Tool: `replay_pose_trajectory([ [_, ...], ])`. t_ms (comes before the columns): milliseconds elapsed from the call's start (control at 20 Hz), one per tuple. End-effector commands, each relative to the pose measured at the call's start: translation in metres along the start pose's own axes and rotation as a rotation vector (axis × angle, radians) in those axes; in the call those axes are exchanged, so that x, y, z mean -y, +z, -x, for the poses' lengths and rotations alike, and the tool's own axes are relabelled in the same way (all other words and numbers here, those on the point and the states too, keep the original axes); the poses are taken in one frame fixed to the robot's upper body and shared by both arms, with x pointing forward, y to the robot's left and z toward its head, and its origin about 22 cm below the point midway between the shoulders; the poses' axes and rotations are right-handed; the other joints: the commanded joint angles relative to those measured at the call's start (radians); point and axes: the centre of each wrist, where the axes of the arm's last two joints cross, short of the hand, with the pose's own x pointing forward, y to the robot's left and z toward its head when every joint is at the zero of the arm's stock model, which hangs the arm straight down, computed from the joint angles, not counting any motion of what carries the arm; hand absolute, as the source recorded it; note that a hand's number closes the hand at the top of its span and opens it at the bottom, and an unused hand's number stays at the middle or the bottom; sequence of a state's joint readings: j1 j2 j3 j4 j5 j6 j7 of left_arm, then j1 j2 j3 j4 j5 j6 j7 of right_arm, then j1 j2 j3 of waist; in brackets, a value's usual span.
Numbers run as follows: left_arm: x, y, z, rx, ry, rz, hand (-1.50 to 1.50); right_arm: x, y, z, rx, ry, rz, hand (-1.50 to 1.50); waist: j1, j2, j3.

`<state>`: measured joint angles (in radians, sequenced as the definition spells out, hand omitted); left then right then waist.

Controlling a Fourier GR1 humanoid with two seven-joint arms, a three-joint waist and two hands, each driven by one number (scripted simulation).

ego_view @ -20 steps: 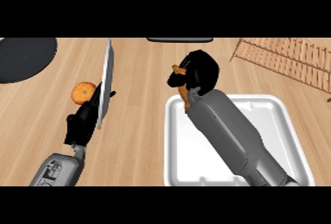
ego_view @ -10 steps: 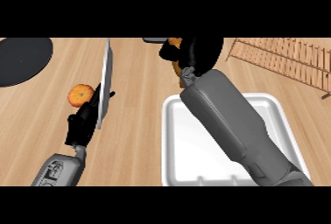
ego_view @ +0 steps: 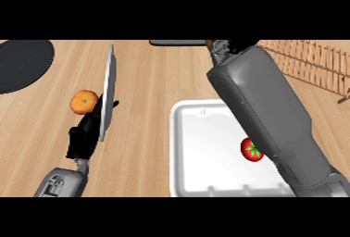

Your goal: Pick the croissant from the tray and place it in the tiered shelf

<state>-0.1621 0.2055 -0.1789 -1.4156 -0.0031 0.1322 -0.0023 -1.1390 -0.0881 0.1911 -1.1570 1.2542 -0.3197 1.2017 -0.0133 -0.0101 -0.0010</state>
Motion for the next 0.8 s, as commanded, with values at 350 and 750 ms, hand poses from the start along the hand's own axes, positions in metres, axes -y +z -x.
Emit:
replay_pose_trajectory([
  [350,-0.007,-0.008,-0.012,0.023,0.014,0.014,0.00,0.041,-0.051,-0.016,-0.193,0.105,0.168,1.50,0.018,0.008,0.000],
  [750,-0.001,-0.004,-0.019,0.012,-0.002,0.024,0.00,0.073,-0.103,0.004,-0.195,0.152,0.285,1.50,0.023,0.008,0.001],
])
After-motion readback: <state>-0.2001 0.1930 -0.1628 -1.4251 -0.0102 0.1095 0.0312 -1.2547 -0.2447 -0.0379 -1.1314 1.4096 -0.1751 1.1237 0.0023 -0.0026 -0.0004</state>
